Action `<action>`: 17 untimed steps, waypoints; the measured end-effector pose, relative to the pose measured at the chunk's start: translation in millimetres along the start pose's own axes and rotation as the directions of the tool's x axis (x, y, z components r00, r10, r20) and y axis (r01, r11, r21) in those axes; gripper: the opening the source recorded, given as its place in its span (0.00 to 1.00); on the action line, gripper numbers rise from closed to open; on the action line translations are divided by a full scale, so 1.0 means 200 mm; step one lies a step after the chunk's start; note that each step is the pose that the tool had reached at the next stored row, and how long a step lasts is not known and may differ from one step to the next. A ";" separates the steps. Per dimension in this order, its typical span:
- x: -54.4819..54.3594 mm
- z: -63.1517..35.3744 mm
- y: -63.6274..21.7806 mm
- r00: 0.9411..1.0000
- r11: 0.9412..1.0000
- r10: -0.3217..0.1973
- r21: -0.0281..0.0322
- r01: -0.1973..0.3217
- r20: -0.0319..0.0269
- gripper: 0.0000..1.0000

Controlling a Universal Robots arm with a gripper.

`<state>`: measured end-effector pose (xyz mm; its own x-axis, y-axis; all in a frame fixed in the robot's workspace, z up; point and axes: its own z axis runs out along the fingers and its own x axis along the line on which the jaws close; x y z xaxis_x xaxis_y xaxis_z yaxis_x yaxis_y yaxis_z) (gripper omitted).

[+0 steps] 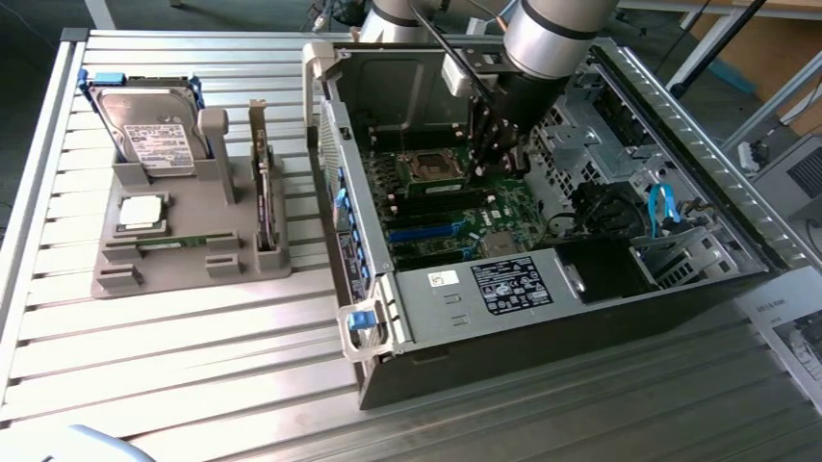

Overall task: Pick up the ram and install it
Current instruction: 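Insert the ram into the slot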

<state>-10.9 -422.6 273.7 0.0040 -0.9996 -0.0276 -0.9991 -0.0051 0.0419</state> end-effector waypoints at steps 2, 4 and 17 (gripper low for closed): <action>0.00 0.001 0.000 1.000 1.000 0.000 0.000 0.000 0.000 0.12; 0.00 0.001 0.000 1.000 1.000 0.000 0.000 0.000 0.000 0.12; -0.03 0.012 -0.001 1.000 1.000 0.000 0.000 0.000 0.000 0.12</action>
<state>-10.9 -415.7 271.5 0.0040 -0.9996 -0.0276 -0.9991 -0.0052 0.0419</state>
